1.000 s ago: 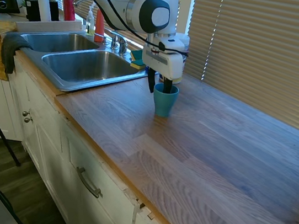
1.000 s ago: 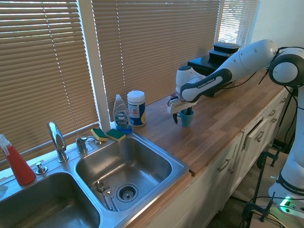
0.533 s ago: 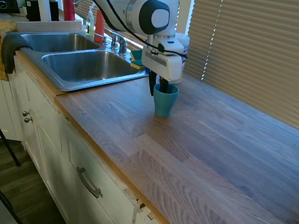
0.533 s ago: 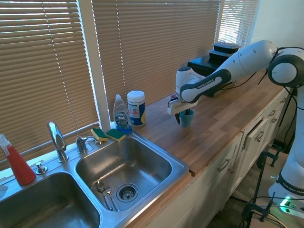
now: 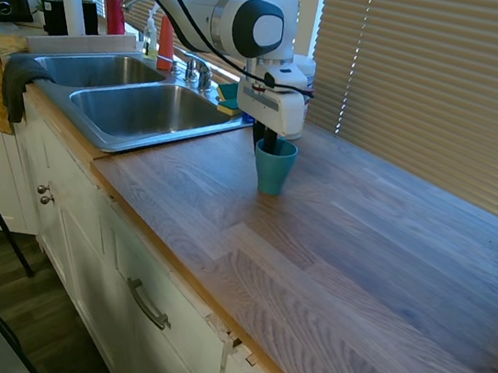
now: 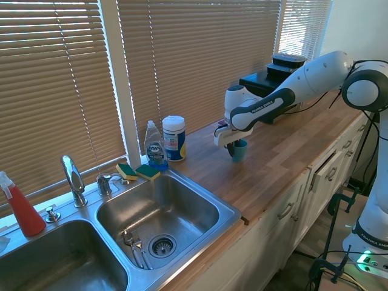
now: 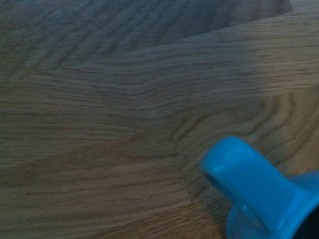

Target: Put the mug in the sink

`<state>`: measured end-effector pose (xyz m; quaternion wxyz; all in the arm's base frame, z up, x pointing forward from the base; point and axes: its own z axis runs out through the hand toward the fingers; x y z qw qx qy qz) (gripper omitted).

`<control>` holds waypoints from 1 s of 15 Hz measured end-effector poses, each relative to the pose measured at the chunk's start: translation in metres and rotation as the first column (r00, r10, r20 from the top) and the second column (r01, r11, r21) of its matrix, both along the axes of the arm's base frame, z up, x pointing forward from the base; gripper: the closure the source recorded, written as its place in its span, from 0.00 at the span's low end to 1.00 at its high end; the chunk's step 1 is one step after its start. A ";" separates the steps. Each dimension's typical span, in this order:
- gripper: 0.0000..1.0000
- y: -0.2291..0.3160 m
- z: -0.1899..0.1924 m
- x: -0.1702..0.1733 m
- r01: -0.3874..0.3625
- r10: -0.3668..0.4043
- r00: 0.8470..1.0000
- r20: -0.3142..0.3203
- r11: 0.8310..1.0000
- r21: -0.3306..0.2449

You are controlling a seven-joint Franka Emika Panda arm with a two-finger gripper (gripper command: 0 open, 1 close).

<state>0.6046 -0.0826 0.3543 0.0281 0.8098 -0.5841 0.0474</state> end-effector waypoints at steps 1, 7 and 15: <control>1.00 0.001 0.001 0.001 -0.002 0.002 1.000 0.003 1.000 0.000; 1.00 0.021 0.026 0.002 -0.025 0.025 0.999 0.043 1.000 0.001; 1.00 0.165 0.106 0.005 -0.168 0.164 0.973 0.162 0.986 0.011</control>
